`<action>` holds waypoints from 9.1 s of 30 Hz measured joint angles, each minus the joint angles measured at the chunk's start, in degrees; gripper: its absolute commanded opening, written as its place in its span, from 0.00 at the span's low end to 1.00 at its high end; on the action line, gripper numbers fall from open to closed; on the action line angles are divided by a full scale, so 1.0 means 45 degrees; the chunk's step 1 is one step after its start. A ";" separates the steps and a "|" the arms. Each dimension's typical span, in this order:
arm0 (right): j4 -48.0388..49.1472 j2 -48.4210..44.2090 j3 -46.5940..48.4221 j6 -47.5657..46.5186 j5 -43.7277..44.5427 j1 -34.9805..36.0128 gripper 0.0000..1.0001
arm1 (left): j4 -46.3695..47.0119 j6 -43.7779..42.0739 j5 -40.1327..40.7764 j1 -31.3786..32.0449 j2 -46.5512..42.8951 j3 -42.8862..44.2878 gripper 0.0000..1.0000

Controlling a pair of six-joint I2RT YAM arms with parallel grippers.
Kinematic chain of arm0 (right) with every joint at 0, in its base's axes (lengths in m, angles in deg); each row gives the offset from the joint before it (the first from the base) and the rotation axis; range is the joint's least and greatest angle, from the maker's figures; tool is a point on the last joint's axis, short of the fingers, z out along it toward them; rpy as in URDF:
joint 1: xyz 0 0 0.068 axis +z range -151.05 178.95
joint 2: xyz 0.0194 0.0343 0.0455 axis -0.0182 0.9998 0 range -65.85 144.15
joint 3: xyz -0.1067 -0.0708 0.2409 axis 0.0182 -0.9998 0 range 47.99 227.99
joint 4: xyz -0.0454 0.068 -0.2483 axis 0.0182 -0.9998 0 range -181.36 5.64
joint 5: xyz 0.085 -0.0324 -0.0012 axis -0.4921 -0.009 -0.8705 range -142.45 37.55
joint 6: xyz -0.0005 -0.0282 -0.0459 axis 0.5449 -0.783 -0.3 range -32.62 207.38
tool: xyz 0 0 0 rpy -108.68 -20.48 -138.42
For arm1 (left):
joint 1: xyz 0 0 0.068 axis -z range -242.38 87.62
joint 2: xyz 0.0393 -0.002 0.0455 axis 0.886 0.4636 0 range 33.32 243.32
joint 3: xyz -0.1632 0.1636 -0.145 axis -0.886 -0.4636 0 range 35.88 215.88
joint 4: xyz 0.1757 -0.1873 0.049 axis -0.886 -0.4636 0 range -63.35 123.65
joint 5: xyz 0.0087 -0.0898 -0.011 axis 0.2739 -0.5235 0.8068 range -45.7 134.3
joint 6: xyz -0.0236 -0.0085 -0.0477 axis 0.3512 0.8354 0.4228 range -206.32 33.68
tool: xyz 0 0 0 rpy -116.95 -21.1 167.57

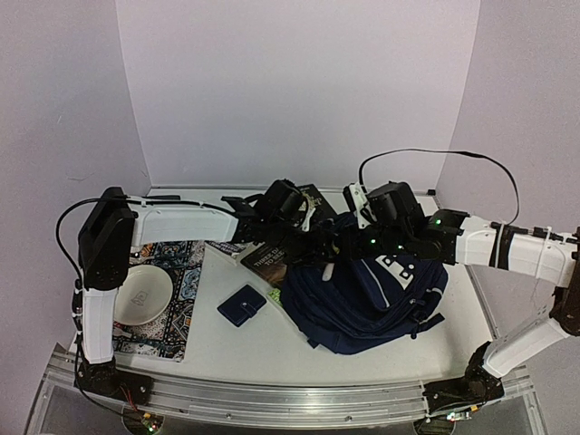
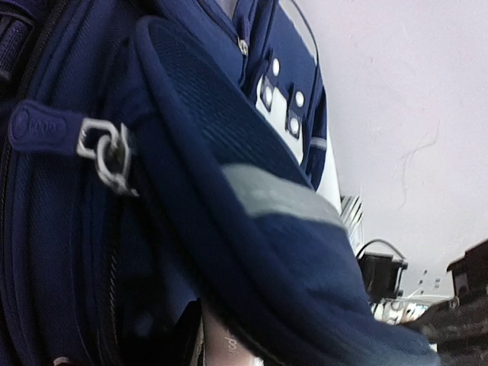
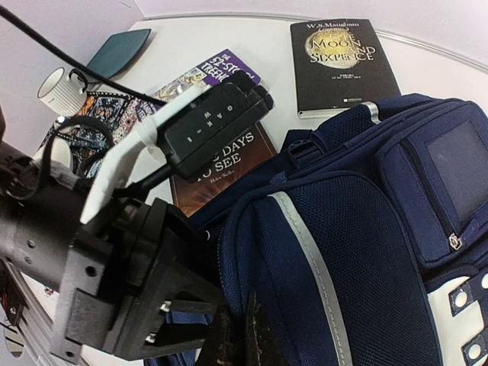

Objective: Pack the student bag
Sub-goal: Place the pencil case in the upper front pocket of the bag, then place the student bag in the upper front pocket, then grab the upper front pocket of the student bag, then zip the upper front pocket of the bag in the student bag, then hold the upper front pocket of the student bag, then grab the upper front pocket of the student bag.

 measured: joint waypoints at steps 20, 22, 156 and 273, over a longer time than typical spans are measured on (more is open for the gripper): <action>0.0203 0.0024 -0.0237 0.0054 -0.0082 -0.0040 0.00 | 0.2367 0.0748 0.1092 0.0004 -0.1486 -0.2691 0.47; 0.0273 0.0019 -0.0361 -0.0027 -0.0067 -0.0037 0.00 | 0.2239 0.0392 0.1404 -0.0025 -0.2116 -0.3274 0.48; -0.1568 0.4463 0.1626 -0.2796 -0.3485 -0.2839 0.80 | -0.4371 -1.6810 -0.2064 -0.1508 0.1408 0.1304 0.00; -0.0245 0.1972 -0.1467 -0.5344 -0.0602 0.0110 0.09 | -0.2017 -1.6490 -0.2378 -0.1952 0.0597 -0.1047 0.26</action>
